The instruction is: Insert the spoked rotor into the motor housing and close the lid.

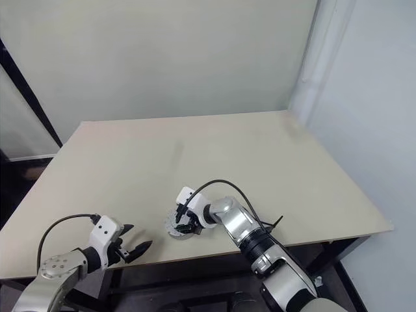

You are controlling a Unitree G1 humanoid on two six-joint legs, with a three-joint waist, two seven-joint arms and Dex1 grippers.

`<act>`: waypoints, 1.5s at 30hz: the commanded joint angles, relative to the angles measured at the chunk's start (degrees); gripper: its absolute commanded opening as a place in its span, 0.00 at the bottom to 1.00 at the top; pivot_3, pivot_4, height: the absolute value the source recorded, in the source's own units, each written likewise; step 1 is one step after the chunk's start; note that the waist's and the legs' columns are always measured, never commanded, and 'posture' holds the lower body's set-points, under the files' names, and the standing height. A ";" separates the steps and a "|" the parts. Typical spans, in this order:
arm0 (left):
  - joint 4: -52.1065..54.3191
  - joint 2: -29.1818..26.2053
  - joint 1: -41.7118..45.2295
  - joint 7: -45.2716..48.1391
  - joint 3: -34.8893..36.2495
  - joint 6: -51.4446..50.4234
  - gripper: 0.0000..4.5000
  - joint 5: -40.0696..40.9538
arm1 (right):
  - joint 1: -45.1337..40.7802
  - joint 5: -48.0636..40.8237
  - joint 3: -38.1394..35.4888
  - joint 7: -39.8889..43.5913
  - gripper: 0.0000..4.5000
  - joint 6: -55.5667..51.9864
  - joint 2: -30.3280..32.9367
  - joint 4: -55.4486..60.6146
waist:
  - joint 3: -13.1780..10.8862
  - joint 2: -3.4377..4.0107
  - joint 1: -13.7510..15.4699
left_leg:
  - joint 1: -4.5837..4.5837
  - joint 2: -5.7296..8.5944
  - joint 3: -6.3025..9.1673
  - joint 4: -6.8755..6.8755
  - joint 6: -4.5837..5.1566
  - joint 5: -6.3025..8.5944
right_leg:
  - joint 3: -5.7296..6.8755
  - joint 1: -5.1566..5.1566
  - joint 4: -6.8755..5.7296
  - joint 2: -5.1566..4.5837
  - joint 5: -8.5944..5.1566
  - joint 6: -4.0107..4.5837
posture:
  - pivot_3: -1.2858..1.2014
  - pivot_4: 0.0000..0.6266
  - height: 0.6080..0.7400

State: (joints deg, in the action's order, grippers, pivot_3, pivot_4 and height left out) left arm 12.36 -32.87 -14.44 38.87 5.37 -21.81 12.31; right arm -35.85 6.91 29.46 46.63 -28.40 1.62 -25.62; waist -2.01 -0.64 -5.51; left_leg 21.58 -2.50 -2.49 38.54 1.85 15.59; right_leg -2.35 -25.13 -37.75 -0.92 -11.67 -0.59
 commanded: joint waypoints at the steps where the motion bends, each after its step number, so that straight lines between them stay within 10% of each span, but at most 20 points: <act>1: 1.73 0.00 0.61 -0.18 0.22 1.01 1.00 0.27 | -1.11 2.12 1.34 -1.34 0.71 -0.67 0.50 0.93 | 0.00 0.00 0.00 | -0.01 0.00 0.00 0.01 0.00 0.00 | 0.00 0.00 0.00 0.00 0.00 0.00 | 0.52 0.00 1.00; 45: 0.57 3.28 3.72 -1.07 -0.05 -0.27 0.96 2.21 | -4.83 1.14 1.62 3.98 0.71 -0.62 2.01 -7.26 | -0.01 0.04 0.10 | -0.61 0.05 0.06 -0.04 -0.02 0.03 | 0.01 0.72 0.19 -0.10 -0.09 0.11 | 0.52 0.00 1.00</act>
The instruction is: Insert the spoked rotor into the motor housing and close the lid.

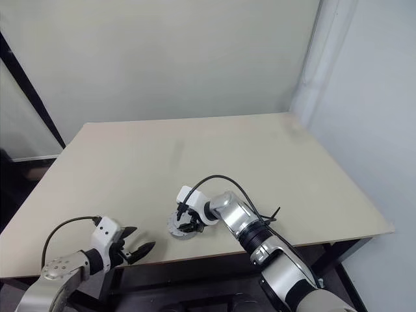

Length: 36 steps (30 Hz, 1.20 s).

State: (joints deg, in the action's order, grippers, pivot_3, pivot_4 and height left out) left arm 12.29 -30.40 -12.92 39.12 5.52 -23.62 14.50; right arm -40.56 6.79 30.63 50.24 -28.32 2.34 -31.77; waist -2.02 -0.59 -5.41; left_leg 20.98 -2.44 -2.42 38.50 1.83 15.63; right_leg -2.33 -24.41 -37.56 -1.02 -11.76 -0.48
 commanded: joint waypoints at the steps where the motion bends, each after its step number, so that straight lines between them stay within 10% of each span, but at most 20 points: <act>1: 0.43 1.16 2.74 -1.52 -0.47 1.42 0.91 -0.12 | -0.07 1.31 0.49 0.34 0.71 -0.68 1.36 -1.11 | 0.01 -0.01 -0.01 | 0.00 0.00 -0.01 0.00 0.00 0.00 | 0.00 0.01 0.00 0.00 0.00 0.00 | 0.52 0.00 1.00; 13: -9.69 6.48 12.03 -4.51 -6.15 3.83 0.00 -3.37 | 0.33 1.66 0.82 0.05 0.71 -1.04 1.85 -0.69 | 0.01 -0.01 0.23 | -0.01 0.08 0.00 0.01 0.02 -0.01 | -0.01 0.08 0.00 0.02 0.00 -0.01 | 0.52 0.00 1.00; 30: -15.61 7.19 13.94 -2.54 -11.45 4.74 0.00 -6.04 | 1.36 -0.12 -1.79 -1.81 0.71 -0.81 1.34 1.05 | 0.03 0.05 1.11 | -0.06 0.09 0.00 0.00 0.02 -0.01 | -0.02 0.10 0.00 0.03 0.00 -0.01 | 0.52 0.00 1.00; 36: -15.53 7.07 13.87 -2.62 -11.80 4.72 0.00 -6.06 | 1.49 -0.73 -1.65 0.14 0.99 -2.31 1.47 2.55 | 0.03 0.05 1.12 | -0.08 0.06 0.01 -0.01 0.01 -0.01 | -0.02 0.10 0.00 0.04 0.00 -0.01 | 0.52 0.00 1.00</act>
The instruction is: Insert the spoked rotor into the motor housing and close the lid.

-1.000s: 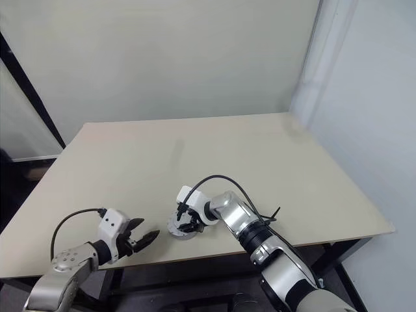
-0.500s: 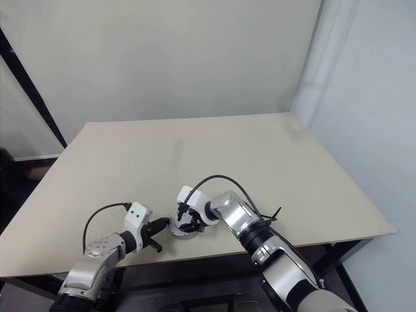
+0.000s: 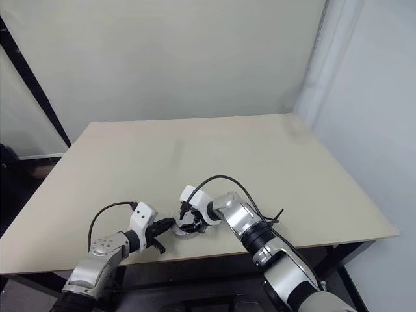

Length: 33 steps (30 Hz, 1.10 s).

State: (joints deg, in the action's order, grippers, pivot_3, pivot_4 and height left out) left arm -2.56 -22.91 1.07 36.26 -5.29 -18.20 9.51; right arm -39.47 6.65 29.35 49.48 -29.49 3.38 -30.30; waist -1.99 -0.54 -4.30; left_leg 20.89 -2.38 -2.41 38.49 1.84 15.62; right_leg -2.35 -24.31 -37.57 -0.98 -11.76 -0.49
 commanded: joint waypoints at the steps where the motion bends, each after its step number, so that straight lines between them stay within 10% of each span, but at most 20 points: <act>1: -0.71 -0.39 -0.16 0.22 -1.06 -0.67 0.00 -1.09 | 0.45 -0.65 -0.48 0.97 0.99 -1.17 0.44 1.43 | 0.00 0.00 0.01 | 0.00 0.00 0.00 0.00 0.00 0.00 | 0.00 0.00 0.00 0.00 0.00 0.00 | 0.52 0.00 1.00; 20: -1.85 -0.34 1.04 0.44 -2.05 -0.05 0.00 -1.75 | -1.98 -12.15 -11.81 3.15 0.99 -15.77 2.47 9.81 | -0.02 0.02 0.09 | 0.04 0.01 0.02 -0.04 0.00 0.00 | 0.01 -0.04 0.02 0.00 0.00 0.00 | 0.52 0.00 1.00; 33: -2.23 -0.05 1.48 0.87 -2.76 0.48 0.00 -1.88 | -9.40 -25.80 -42.03 -14.33 0.99 -40.21 0.44 -13.05 | -0.06 0.13 0.14 | 0.15 0.04 -0.02 -0.28 0.02 -0.01 | -0.05 -0.12 0.20 0.01 0.01 -0.02 | 0.52 0.00 1.00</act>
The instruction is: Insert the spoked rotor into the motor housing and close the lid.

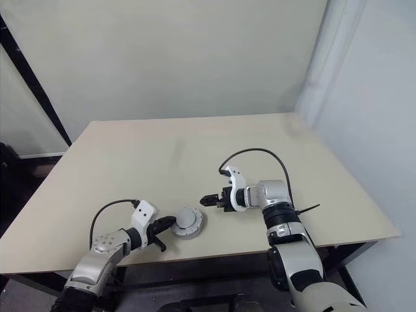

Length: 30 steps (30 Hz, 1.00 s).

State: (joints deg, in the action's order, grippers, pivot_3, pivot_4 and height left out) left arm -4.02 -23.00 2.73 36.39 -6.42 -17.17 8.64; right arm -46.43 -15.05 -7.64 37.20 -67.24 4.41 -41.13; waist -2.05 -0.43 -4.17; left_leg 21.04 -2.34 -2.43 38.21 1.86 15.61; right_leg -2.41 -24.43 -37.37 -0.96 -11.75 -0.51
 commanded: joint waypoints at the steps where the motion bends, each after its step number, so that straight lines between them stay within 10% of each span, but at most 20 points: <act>1: -0.73 0.02 -0.18 0.77 -1.64 -0.55 0.00 -1.01 | -2.62 -4.98 -6.69 -2.88 0.99 -3.07 -0.74 -3.60 | -0.01 0.03 0.03 | 0.03 0.00 0.00 -0.01 0.00 0.00 | 0.02 -0.01 0.02 0.01 0.01 -0.01 | 0.52 0.00 1.00; 30: 0.63 -0.32 -0.60 0.95 -1.28 -1.16 0.00 -0.95 | 0.42 -13.56 -18.39 -12.63 0.99 -4.55 -10.01 -13.21 | 0.03 0.09 -0.23 | 0.47 0.00 0.13 -0.01 0.04 0.00 | 0.14 -0.02 0.48 0.11 0.10 -0.15 | 0.52 0.00 1.00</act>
State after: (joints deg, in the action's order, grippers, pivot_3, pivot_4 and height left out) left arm -3.63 -23.44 2.67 37.13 -6.19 -17.30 8.66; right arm -46.06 -26.03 -25.69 24.56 -71.04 -3.69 -54.64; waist -2.02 -0.34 -4.40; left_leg 21.51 -2.34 -2.30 38.20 1.90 15.61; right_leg -2.26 -24.45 -36.88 -0.86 -11.66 -0.66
